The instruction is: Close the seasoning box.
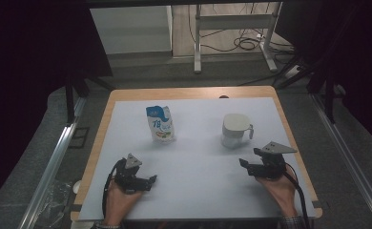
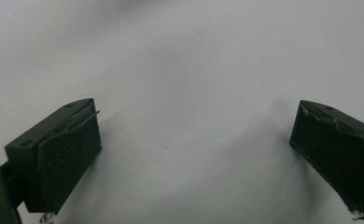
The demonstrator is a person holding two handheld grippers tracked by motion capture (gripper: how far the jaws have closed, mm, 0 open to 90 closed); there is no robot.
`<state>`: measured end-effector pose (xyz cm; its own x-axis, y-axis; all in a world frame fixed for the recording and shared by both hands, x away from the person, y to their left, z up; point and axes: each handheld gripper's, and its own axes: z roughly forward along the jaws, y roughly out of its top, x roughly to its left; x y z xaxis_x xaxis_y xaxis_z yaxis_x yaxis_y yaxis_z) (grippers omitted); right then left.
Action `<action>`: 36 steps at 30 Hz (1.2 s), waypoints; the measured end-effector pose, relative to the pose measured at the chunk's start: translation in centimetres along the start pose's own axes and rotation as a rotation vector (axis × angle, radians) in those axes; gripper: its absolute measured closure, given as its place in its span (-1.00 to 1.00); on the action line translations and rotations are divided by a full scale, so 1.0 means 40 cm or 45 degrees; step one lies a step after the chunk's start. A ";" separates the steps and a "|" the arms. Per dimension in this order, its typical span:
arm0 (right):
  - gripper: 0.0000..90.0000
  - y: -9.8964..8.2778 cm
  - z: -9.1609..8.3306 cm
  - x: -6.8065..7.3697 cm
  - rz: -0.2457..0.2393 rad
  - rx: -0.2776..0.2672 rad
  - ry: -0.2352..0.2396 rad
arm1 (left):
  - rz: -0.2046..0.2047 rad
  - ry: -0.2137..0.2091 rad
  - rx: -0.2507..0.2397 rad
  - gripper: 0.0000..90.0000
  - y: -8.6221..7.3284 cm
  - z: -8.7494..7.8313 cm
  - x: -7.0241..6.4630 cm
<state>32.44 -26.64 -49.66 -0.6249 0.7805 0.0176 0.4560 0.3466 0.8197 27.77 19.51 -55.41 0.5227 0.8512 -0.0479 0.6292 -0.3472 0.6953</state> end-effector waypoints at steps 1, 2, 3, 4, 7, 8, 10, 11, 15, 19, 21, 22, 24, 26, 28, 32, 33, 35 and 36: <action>-0.43 0.000 0.001 -0.003 0.002 -0.002 -0.006 | -0.001 0.000 0.000 -0.97 0.000 0.000 0.000; -0.43 0.000 0.003 -0.005 0.001 -0.002 -0.016 | 0.000 0.000 0.000 -0.97 0.000 0.000 0.000; -0.43 0.000 0.004 -0.006 -0.004 0.000 -0.026 | 0.000 0.000 0.000 -0.97 0.000 0.000 0.000; -0.43 0.000 0.005 -0.007 -0.008 0.002 -0.037 | 0.000 -0.001 0.000 -0.97 0.000 0.000 0.000; -0.42 0.001 0.009 -0.011 -0.001 -0.001 -0.045 | 0.000 0.000 0.000 -0.97 0.000 0.000 0.000; -0.40 0.002 0.011 -0.014 0.007 0.003 -0.045 | 0.000 0.000 0.001 -0.97 0.000 0.000 0.000; -0.40 0.003 0.013 -0.021 0.027 0.008 -0.060 | 0.000 0.000 0.000 -0.97 0.000 0.000 0.000; -0.40 0.003 0.014 -0.025 0.030 0.003 -0.084 | 0.000 0.000 0.000 -0.97 0.000 0.000 0.000; -0.33 0.006 0.013 -0.035 0.035 -0.018 -0.105 | 0.000 0.000 0.000 -0.97 0.000 0.000 0.000; -0.30 0.013 0.015 -0.039 0.035 -0.021 -0.120 | 0.000 0.000 0.000 -0.97 0.000 0.000 0.000; -0.30 0.018 0.016 -0.042 0.045 -0.022 -0.120 | 0.000 0.000 0.000 -0.97 0.000 0.000 0.000; -0.30 0.021 0.017 -0.043 0.047 -0.020 -0.129 | -0.001 0.000 0.000 -0.96 0.000 0.000 0.000; -0.30 0.027 0.019 -0.045 0.053 -0.020 -0.146 | -0.003 0.001 0.001 -0.97 0.000 0.000 0.000; -0.29 0.031 0.021 -0.049 0.066 -0.027 -0.154 | -0.004 0.001 0.000 -0.96 0.000 0.000 0.000; -0.29 0.032 0.021 -0.053 0.072 -0.039 -0.170 | -0.004 0.001 0.000 -0.97 0.000 0.000 0.000; -0.29 0.032 0.023 -0.061 0.083 -0.036 -0.181 | -0.004 0.001 0.000 -0.96 0.000 0.000 0.000; -0.29 0.032 0.023 -0.062 0.086 -0.035 -0.181 | -0.003 0.001 0.001 -0.97 0.000 0.000 0.000; -0.29 0.033 0.023 -0.062 0.090 -0.040 -0.179 | -0.004 0.001 0.000 -0.96 0.000 0.000 0.000; -0.29 0.033 0.023 -0.063 0.092 -0.040 -0.178 | -0.004 0.001 0.000 -0.97 0.000 0.000 0.000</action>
<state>35.22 -27.67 -49.14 -0.4958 0.8684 -0.0006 0.4752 0.2719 0.8368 27.75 19.51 -55.41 0.5205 0.8525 -0.0495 0.6308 -0.3448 0.6951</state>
